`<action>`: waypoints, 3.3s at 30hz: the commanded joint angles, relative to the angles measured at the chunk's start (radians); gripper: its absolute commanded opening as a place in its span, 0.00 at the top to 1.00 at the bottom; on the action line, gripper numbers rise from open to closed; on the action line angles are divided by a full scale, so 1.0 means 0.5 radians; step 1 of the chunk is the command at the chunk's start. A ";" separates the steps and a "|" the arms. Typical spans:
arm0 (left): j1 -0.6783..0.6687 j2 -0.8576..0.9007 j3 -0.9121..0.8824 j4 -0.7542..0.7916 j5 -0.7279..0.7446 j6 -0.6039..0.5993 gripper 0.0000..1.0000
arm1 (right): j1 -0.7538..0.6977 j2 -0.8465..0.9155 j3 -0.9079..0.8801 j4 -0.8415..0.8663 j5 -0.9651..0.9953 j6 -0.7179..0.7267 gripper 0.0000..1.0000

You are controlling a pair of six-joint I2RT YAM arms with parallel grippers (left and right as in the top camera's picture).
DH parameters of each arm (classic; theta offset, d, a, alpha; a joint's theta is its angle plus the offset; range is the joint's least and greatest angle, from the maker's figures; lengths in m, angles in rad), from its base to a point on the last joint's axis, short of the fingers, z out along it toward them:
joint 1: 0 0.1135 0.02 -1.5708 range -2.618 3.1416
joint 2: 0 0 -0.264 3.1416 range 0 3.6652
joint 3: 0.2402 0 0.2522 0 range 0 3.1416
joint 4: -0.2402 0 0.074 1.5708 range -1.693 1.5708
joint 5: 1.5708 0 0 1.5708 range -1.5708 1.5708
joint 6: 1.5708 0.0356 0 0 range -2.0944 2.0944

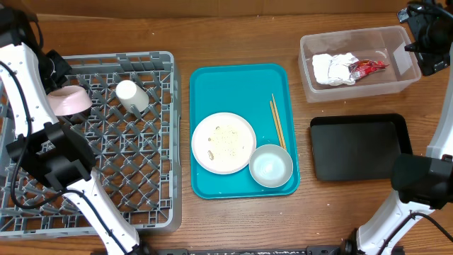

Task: Sort waste into correct bins and load items into the dishwasher
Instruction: 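Lower the pink bowl upside down into the rack and release, then move the left gripper to the pale blue bowl and grasp it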

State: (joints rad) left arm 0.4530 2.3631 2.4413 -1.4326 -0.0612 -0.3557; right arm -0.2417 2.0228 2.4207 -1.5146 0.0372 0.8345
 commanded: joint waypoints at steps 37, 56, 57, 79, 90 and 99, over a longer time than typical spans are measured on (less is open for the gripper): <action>-0.597 -0.883 0.183 -0.514 0.597 0.195 0.33 | -0.004 -0.002 0.005 0.003 0.020 -0.002 0.00; -2.202 -0.575 -0.547 -0.252 0.579 0.248 0.27 | -0.004 -0.002 0.005 0.003 0.021 -0.002 0.00; -2.309 -0.507 -0.575 -0.231 0.579 0.248 0.29 | -0.004 -0.002 0.005 0.003 0.020 -0.002 0.00; -2.886 -0.056 -0.600 -0.112 0.355 -0.162 0.53 | -0.004 -0.002 0.005 0.003 0.020 -0.002 0.00; -2.956 -0.056 -0.839 0.042 0.121 -0.455 0.52 | -0.004 -0.002 0.005 0.003 0.020 -0.002 0.00; -2.963 -0.056 -0.978 0.108 0.211 -0.432 0.55 | -0.004 -0.002 0.005 0.003 0.020 -0.002 0.00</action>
State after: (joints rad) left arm -1.0237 2.3234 1.9560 -1.3830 0.0299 -0.5522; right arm -0.2417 2.0228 2.4207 -1.5150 0.0372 0.8337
